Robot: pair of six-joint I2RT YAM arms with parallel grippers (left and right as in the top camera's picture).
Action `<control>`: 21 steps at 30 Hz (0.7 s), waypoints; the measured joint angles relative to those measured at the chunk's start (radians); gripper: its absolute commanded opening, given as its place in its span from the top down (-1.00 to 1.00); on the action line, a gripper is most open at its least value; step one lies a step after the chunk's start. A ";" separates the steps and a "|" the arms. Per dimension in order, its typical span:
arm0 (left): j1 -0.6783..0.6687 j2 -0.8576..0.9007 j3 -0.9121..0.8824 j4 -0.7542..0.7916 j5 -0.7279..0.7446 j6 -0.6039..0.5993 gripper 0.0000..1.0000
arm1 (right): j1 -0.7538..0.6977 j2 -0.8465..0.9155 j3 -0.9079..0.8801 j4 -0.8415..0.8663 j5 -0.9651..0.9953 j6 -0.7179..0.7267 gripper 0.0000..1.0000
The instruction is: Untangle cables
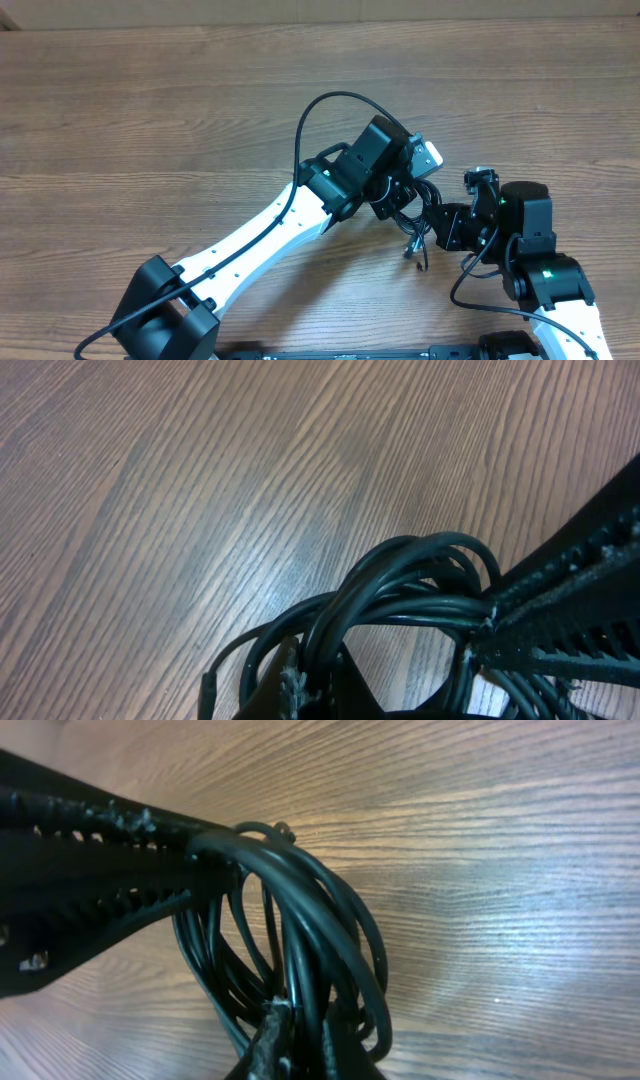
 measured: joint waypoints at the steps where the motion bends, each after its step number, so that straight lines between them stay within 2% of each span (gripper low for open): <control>1: 0.005 0.000 0.000 0.000 0.001 0.000 0.92 | 0.000 0.000 0.001 -0.003 0.001 0.000 0.93; 10: 0.101 0.000 0.002 -0.068 0.064 -0.057 0.92 | 0.007 0.000 0.013 -0.133 0.068 0.006 0.93; 12: 0.131 0.000 0.004 -0.087 0.089 -0.070 0.92 | 0.011 0.000 0.014 -0.155 0.103 0.028 0.93; 15: 0.164 -0.001 0.008 -0.124 0.114 -0.082 0.92 | 0.019 0.000 0.025 -0.209 0.230 0.135 0.92; 17: 0.204 -0.003 0.011 -0.143 0.098 -0.082 0.92 | 0.005 0.003 0.021 -0.224 0.316 0.201 0.81; 19: 0.234 -0.003 0.012 -0.146 0.086 -0.082 0.92 | 0.004 0.005 0.021 -0.194 0.342 0.234 0.50; 21: 0.248 -0.003 0.013 -0.145 0.073 -0.082 0.92 | 0.005 0.005 0.021 -0.156 0.340 0.263 0.33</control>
